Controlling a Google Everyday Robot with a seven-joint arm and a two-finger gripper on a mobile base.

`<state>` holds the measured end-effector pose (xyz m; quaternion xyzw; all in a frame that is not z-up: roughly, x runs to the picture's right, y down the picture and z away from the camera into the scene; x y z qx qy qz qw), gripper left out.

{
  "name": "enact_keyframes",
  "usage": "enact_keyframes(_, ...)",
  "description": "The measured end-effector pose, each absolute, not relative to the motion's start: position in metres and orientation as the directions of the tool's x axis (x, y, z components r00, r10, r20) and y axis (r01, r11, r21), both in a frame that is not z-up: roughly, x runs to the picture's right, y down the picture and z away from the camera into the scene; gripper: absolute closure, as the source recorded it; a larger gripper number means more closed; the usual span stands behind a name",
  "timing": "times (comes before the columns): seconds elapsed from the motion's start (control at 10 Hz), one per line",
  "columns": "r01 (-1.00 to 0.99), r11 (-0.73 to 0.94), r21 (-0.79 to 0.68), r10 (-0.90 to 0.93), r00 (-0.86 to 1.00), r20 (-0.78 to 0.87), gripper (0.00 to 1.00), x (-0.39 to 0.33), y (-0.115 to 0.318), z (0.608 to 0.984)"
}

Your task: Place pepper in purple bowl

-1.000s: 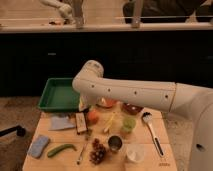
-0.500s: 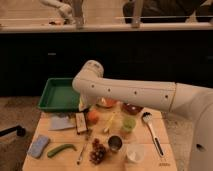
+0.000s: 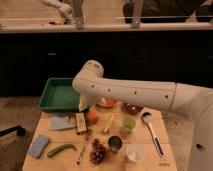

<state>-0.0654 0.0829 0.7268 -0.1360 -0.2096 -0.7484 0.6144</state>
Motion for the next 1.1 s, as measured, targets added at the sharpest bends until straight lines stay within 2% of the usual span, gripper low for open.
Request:
enact_keyframes(0.4, 0.976, -0.157, 0.154, -0.864, -0.211, 0.458, 0.20, -0.066, 0.083, 0.726)
enact_keyframes(0.6, 0.950, -0.197, 0.244, -0.857, -0.287, 0.427, 0.20, -0.070, 0.085, 0.720)
enact_keyframes(0.8, 0.876, -0.308, 0.371, -0.817, -0.443, 0.369, 0.20, -0.080, 0.090, 0.713)
enact_keyframes(1.1, 0.770, -0.420, 0.480, -0.743, -0.596, 0.304, 0.20, -0.093, 0.096, 0.708)
